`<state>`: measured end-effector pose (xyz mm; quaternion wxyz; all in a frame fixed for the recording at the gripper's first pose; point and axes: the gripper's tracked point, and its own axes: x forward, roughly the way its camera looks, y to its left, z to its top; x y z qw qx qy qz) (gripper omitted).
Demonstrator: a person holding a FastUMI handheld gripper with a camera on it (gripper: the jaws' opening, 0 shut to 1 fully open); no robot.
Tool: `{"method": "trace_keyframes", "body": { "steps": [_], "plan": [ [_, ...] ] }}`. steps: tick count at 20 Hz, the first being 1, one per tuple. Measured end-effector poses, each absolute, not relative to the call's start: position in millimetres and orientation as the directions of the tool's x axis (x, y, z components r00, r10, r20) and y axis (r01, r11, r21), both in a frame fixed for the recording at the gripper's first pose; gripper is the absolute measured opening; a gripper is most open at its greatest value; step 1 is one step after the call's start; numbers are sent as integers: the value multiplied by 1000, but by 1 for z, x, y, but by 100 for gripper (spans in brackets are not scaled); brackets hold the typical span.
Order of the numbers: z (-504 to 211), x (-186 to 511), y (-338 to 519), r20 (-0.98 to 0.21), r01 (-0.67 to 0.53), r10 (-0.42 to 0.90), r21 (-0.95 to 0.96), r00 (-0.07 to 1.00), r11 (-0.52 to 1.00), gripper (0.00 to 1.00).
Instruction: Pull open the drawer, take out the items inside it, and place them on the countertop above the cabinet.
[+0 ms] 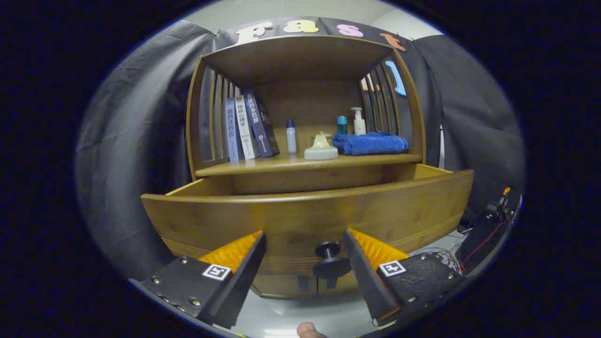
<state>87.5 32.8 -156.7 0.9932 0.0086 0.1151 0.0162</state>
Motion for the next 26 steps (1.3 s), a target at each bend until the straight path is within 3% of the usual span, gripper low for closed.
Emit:
{"method": "trace_keyframes", "body": {
  "steps": [7, 26],
  "plan": [
    [-157, 140, 41, -183, -17, 24, 35, 983, 999, 99],
    [-161, 201, 47, -91, -19, 21, 22, 996, 1000, 99]
  ]
}}
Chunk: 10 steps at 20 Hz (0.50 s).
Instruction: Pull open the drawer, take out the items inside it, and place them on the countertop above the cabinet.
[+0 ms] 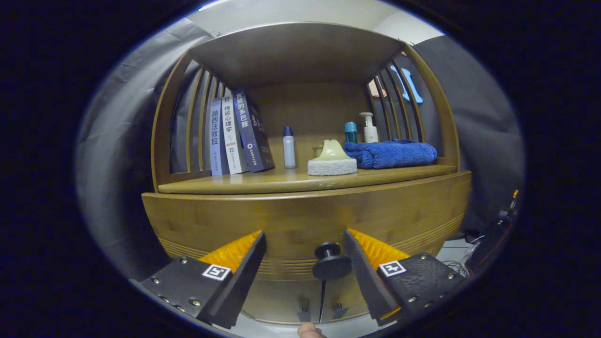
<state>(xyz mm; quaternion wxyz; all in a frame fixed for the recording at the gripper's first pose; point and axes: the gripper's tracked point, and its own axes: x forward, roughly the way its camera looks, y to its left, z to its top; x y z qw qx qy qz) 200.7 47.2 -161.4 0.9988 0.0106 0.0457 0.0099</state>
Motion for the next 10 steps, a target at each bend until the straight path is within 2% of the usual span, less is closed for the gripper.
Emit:
{"method": "trace_keyframes", "body": {
  "steps": [10],
  "plan": [
    [-164, 221, 48, -40, -25, 24, -13, 999, 1000, 99]
  ]
}}
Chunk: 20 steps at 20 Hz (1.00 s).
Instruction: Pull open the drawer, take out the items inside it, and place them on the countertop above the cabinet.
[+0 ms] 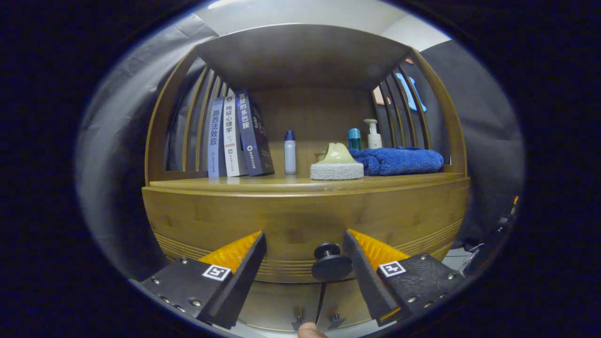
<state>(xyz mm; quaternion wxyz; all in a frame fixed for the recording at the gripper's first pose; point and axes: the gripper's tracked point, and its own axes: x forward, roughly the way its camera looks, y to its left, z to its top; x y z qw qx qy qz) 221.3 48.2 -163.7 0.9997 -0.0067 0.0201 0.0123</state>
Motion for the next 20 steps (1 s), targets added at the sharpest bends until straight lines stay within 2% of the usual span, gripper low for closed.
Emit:
{"method": "trace_keyframes", "body": {
  "steps": [3, 7, 11, 13, 20],
  "plan": [
    [-169, 221, 47, -45, -57, 54, -68, 997, 996, 99],
    [-212, 208, 40, -241, -71, 80, 47, 967, 996, 99],
    [-216, 187, 17, -294, -11, 30, 64, 955, 998, 99],
    [-202, 167, 11, -268, -9, 27, 66, 963, 998, 99],
    [-78, 99, 11, -141, -60, 71, 77, 987, 995, 99]
  ]
}}
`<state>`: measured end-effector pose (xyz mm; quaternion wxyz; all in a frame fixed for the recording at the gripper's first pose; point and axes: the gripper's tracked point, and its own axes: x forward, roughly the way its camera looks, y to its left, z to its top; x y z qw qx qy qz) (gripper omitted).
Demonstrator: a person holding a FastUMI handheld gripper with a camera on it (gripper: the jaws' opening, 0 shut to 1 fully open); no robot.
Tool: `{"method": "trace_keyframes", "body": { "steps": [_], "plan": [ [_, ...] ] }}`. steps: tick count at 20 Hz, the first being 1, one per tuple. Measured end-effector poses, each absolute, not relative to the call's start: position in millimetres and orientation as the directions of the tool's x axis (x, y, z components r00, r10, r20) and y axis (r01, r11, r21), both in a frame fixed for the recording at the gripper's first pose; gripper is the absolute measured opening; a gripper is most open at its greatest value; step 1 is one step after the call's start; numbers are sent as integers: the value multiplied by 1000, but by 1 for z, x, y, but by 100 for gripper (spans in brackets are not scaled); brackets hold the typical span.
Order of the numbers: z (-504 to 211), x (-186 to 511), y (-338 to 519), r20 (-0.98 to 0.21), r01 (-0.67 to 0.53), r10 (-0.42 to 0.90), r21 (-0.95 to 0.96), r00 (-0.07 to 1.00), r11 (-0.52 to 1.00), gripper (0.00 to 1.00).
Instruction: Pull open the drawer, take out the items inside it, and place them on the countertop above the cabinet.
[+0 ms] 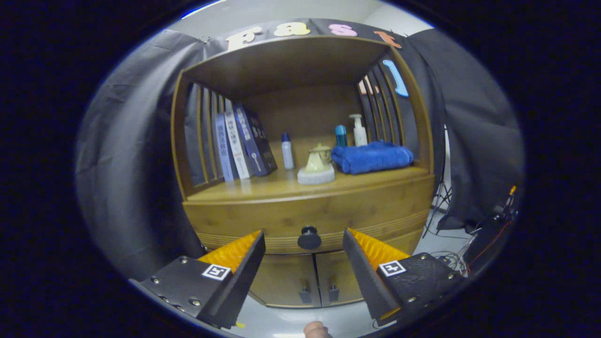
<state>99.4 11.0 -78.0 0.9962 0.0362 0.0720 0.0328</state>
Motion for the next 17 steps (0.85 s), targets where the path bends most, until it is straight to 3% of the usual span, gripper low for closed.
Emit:
{"method": "trace_keyframes", "body": {
  "steps": [9, 17],
  "plan": [
    [75, 18, 13, 65, -35, 39, -61, 997, 998, 99],
    [119, -29, 36, 77, -119, 121, -29, 990, 992, 99]
  ]
}}
